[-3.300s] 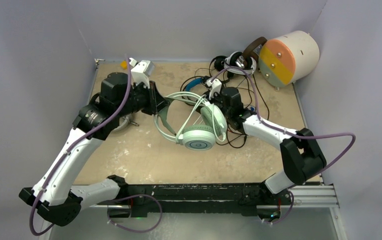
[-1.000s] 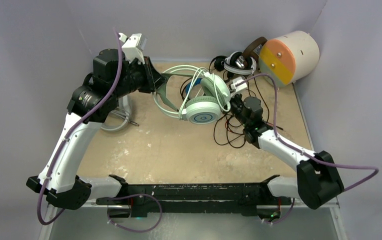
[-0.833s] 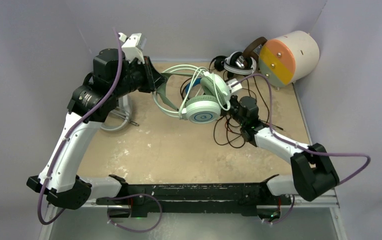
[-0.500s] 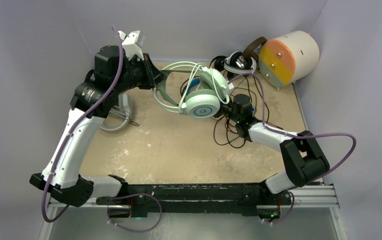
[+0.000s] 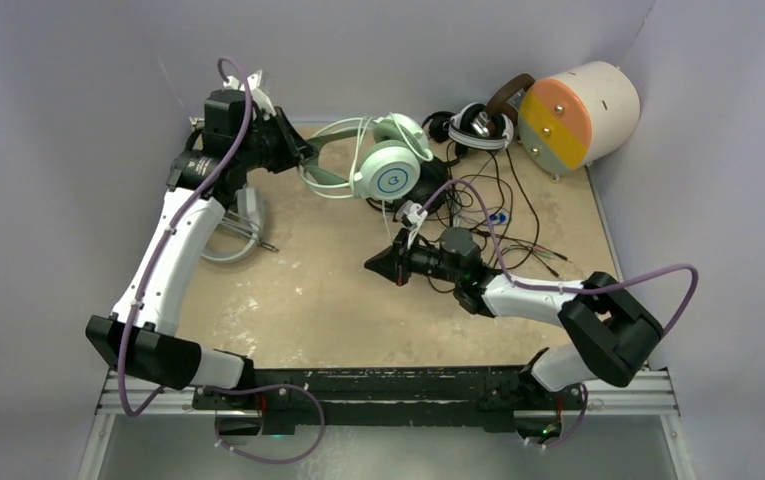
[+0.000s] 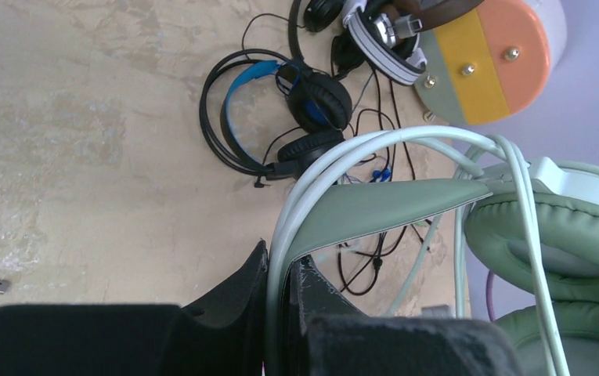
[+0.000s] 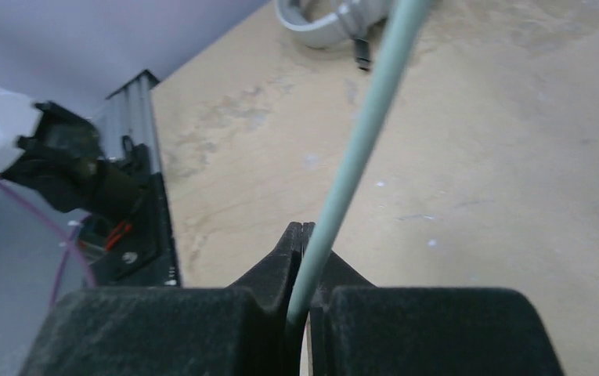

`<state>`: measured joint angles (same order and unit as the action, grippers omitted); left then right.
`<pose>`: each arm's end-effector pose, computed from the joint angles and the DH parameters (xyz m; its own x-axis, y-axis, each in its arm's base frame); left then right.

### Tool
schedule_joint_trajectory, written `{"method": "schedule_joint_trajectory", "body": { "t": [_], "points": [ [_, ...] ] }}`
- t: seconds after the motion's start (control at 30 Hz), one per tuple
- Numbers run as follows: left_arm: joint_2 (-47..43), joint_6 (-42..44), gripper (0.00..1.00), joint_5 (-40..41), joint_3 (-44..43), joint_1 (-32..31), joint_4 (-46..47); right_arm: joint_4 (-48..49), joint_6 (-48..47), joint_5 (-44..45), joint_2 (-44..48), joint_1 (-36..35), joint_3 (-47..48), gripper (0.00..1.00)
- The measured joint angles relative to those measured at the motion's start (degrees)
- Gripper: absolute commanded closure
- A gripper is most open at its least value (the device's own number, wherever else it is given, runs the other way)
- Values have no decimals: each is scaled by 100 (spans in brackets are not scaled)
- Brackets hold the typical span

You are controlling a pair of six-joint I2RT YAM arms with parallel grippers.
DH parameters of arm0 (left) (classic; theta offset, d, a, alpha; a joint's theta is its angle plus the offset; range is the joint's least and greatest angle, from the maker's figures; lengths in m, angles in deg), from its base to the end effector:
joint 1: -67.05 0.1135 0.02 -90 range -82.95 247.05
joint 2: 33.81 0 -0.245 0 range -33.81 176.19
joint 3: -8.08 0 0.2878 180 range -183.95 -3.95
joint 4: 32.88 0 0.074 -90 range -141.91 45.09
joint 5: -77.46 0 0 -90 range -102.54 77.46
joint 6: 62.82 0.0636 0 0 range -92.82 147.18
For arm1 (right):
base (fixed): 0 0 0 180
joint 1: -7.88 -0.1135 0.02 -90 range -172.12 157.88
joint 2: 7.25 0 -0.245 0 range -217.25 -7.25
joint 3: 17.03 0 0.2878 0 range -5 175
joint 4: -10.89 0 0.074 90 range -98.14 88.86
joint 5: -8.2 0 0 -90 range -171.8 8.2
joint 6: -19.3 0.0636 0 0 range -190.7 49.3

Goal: Wrap the headphones
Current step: Wrap the headphones cable around the headphones.

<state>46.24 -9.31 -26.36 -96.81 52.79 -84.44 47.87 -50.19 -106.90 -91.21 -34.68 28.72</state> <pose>0.3453 -0.1034 0.4147 -0.6156 -0.4394 -0.6542 0.0994 0.7802 -0.6175 0.2410 0.2579 0.1763 -0.3389 0.1196 -0.9332 -0.8607 0.3612 0.3588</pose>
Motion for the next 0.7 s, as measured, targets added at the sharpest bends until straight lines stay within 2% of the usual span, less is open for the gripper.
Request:
{"method": "schedule_joint_trajectory", "body": {
  "t": [0.13, 0.27, 0.37, 0.57, 0.7],
  "points": [
    [-70, -251, 100, 234, 411, -11, 271, 92, 227, -153, 352, -258, -74, 94],
    [-435, -756, 100, 669, 1464, -7, 874, 44, 354, -175, 675, -575, -35, 93],
    [-586, -994, 100, 977, 1930, -9, 994, 9, 424, -170, 841, -776, 15, 91],
    [-688, -1296, 100, 1641, 2179, -11, 1191, -229, 525, -175, 1058, -920, 118, 87],
    [-876, -1539, 100, 2083, 2428, -11, 1464, -669, 535, -243, 1073, -951, 455, 89]
  ]
}}
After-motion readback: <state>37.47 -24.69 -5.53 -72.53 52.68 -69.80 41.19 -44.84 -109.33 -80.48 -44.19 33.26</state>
